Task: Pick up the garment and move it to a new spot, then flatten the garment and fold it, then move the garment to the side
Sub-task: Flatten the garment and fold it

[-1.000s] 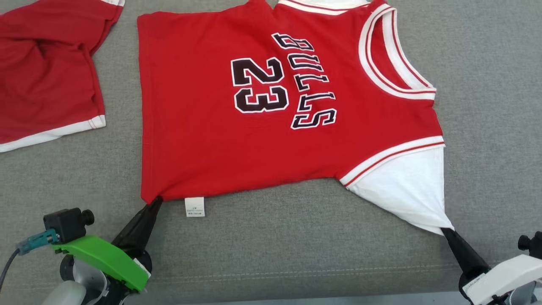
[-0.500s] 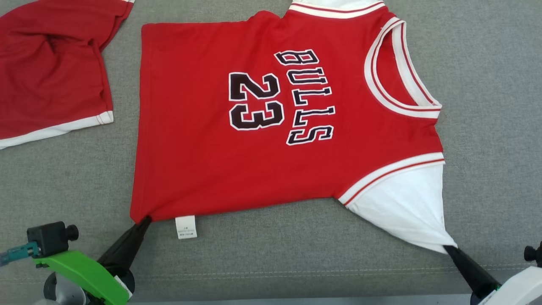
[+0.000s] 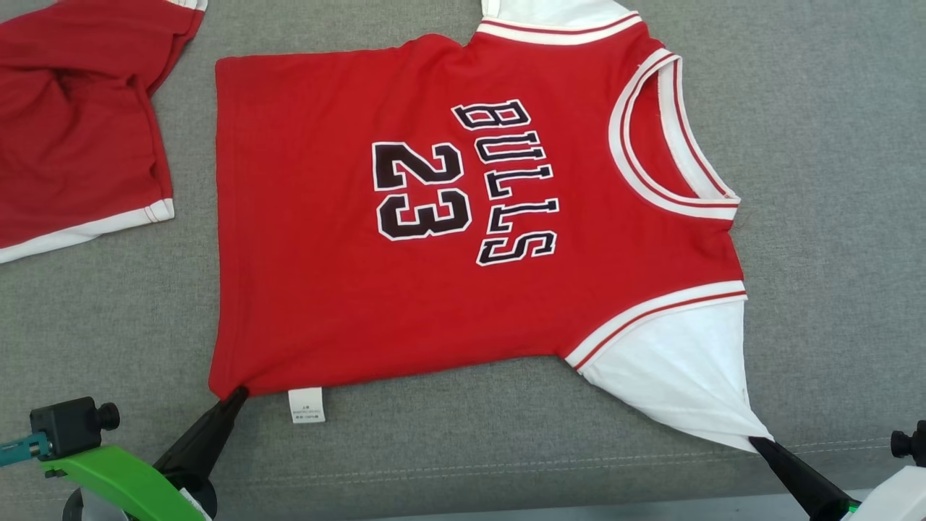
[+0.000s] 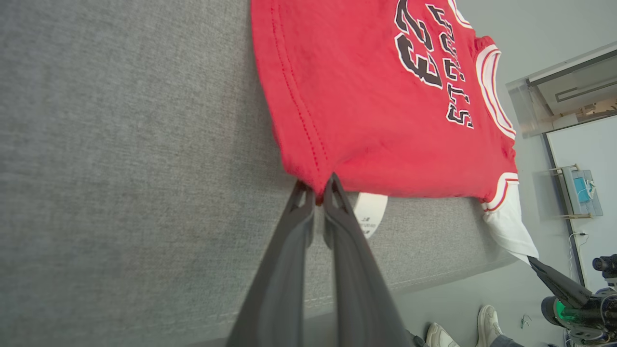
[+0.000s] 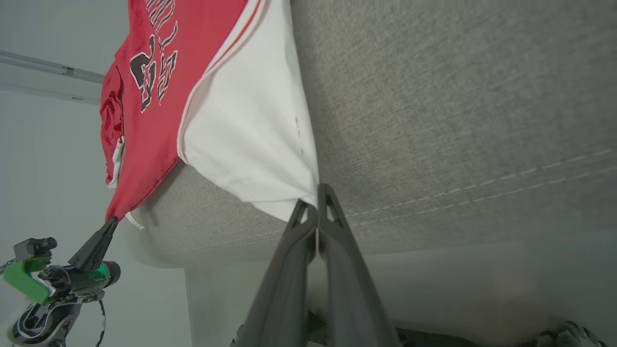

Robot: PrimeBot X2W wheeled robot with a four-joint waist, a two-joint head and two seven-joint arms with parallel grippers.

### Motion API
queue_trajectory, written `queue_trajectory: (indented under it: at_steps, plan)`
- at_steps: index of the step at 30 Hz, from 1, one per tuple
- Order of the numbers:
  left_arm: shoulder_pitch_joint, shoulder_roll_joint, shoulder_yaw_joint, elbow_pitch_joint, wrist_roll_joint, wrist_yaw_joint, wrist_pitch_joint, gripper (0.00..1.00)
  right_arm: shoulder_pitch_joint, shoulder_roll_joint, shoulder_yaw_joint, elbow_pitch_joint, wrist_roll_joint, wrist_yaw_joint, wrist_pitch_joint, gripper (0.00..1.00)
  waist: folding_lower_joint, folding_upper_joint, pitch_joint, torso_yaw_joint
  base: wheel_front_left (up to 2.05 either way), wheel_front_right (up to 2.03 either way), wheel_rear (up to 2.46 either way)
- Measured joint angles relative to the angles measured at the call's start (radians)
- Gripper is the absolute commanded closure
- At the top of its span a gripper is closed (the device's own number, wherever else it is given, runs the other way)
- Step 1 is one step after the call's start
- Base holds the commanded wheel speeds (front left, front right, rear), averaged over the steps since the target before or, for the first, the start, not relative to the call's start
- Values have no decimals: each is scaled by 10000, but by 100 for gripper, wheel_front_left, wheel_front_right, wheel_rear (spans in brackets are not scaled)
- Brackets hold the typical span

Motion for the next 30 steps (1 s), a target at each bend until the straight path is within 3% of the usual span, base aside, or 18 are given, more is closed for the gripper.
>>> queue_trajectory:
  at_steps: [16,18,20,21,22,23,24,25,26,27,30]
  plan:
    - [589,102,169,211,-299,42,169,100,52,-130,280,282,-410,-136,221,100,0,0,-1009,-132,0,0,0]
    - [579,42,197,251,-314,107,115,90,21,-176,280,334,-569,-211,221,98,0,0,-1076,-147,0,0,0]
    - [571,-90,188,293,-374,111,115,77,-35,-247,385,380,-771,-284,318,80,0,0,-1138,-152,0,0,0]
    - [571,-159,157,336,-431,119,115,70,-72,-272,458,407,-844,-293,382,65,0,0,-1168,-155,0,0,0]
    - [571,-217,90,380,-483,142,121,65,-101,-288,518,460,-918,-313,435,42,0,0,-1199,-155,0,0,0]
    - [571,-282,23,433,-562,215,150,60,-122,-303,577,508,-1009,-387,443,0,0,0,-1226,-151,0,0,0]
    - [571,-355,-35,489,-585,270,180,51,-137,-314,639,546,-1080,-385,495,0,0,0,-1249,-142,0,0,0]
    - [572,-422,-73,566,-610,309,188,36,-155,-309,683,585,-1097,-399,543,0,0,0,-1273,-135,0,0,0]
    - [571,-466,-132,646,-625,341,203,7,-157,-290,702,608,-1103,-456,543,0,0,0,-1299,-127,0,0,0]
    - [571,-508,-190,723,-627,374,278,0,-157,-280,727,629,-1112,-474,543,0,0,0,-1325,-112,0,0,0]
    - [571,-677,-293,989,-671,458,355,0,-157,-234,805,669,-1139,-481,635,0,0,0,-1402,-56,0,0,0]
